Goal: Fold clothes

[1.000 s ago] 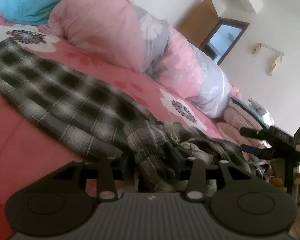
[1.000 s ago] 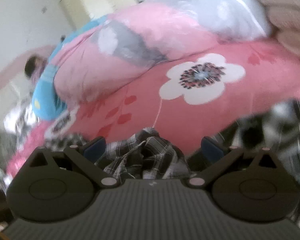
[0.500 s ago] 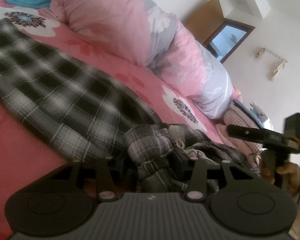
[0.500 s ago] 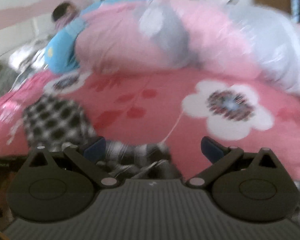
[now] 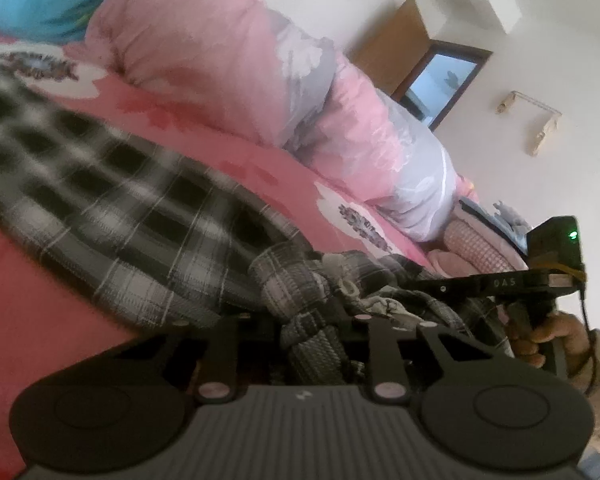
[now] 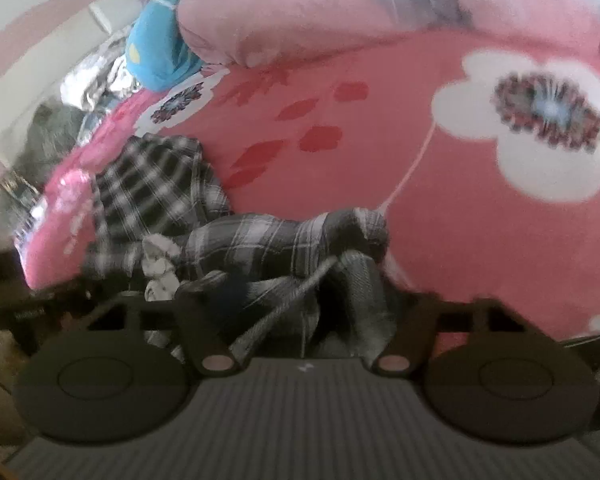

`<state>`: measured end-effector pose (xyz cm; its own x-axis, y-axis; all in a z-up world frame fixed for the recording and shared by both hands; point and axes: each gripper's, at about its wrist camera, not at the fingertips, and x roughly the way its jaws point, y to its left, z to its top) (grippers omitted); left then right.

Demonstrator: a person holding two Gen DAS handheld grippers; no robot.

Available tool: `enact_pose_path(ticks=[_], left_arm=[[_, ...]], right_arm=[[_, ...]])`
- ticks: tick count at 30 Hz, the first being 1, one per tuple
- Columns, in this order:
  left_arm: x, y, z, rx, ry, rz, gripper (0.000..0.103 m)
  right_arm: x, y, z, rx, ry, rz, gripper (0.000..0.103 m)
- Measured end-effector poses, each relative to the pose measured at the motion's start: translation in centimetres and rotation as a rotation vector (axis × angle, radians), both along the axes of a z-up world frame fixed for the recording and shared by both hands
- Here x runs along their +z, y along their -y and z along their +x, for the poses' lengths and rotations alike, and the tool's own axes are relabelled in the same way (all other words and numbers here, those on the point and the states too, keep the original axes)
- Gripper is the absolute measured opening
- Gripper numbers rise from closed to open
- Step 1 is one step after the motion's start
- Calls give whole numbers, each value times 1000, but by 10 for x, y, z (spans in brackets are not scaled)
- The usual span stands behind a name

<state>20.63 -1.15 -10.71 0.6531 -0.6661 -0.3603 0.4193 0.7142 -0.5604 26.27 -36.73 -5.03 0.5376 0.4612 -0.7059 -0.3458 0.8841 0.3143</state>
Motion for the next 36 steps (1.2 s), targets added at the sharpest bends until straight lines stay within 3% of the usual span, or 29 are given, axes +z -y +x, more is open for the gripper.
enact_pose_path(ticks=[1,2,3,15,21,25,28,31,36], left_arm=[[2,1,-3,-1,18,6,21],[3,1,-6,-2,35,9,21],[5,1,-9,-3,52,12,20],[50,-28,-51,64,221,-89,16],[86,-62,-61,169,324,-157,15],[110,-93,-60,264,399,-194,15],[118,-132,-49,367,398,-209,15],[123,-178,-37,512,376,-200,14],[119,-260,-20,786,326,-200,14]], right_arm=[[4,-4,-6,-4,20,-25,37],[7,-8,-13,-8,42,-52,19],[11,-12,-19,-14,68,-81,15],[88,-40,-82,-43,439,-208,10],[137,-66,-76,-28,579,-215,9],[171,-109,-46,38,668,-249,9],[192,-153,-11,96,707,-259,9],[207,-215,33,169,736,-266,9],[210,-359,98,336,788,-264,9]])
